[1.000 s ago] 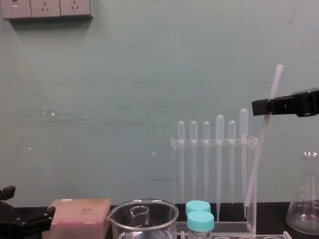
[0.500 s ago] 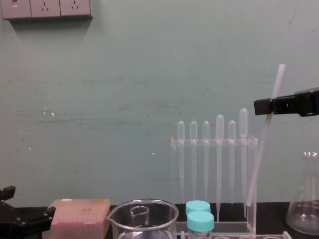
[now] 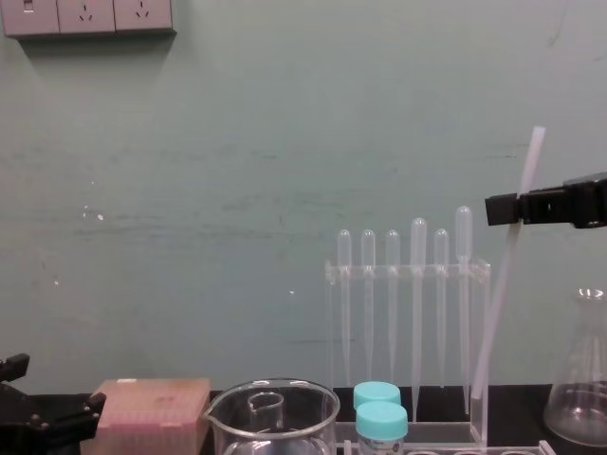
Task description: Pick up the stirring rod with one hand, then place it down.
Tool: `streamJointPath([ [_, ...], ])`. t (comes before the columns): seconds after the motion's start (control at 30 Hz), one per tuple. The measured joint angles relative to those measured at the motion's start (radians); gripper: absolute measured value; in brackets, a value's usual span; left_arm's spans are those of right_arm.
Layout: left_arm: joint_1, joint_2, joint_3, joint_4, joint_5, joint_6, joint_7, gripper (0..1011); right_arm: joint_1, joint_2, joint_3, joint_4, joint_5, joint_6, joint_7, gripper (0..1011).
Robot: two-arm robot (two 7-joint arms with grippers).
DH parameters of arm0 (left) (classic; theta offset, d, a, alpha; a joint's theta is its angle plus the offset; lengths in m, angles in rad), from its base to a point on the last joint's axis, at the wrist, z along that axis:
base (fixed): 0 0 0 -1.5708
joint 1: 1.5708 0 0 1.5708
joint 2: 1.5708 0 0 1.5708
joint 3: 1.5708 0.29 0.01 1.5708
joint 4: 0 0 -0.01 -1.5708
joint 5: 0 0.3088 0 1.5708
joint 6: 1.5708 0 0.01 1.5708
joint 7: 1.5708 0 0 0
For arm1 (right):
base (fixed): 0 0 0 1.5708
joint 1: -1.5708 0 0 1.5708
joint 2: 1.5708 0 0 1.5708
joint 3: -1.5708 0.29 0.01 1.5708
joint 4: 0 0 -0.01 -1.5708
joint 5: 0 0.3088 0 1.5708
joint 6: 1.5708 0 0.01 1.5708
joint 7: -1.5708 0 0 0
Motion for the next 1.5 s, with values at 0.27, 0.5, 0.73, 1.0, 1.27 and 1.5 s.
streamJointPath([
  [0.27,0.0,0.0,0.0,0.0,0.0,0.0,0.0,1000,0.004,0.0,-0.006,-0.001,-0.004,0.004,0.002,72],
  [0.5,0.0,0.0,0.0,0.0,0.0,0.0,0.0,1000,0.009,0.002,-0.011,-0.002,-0.008,0.01,0.007,72],
  [0.73,0.0,0.0,0.0,0.0,0.0,0.0,0.0,1000,0.015,0.002,-0.016,-0.002,-0.015,0.017,0.008,72],
  [1.0,0.0,0.0,0.0,0.0,0.0,0.0,0.0,1000,0.017,0.0,-0.018,0.001,-0.016,0.016,0.01,72],
  [1.27,0.0,0.0,0.0,0.0,0.0,0.0,0.0,1000,0.013,0.0,-0.024,0.006,-0.014,0.02,0.017,72],
  [1.5,0.0,0.0,0.0,0.0,0.0,0.0,0.0,1000,0.016,-0.007,-0.039,0.028,-0.015,0.027,0.019,72],
])
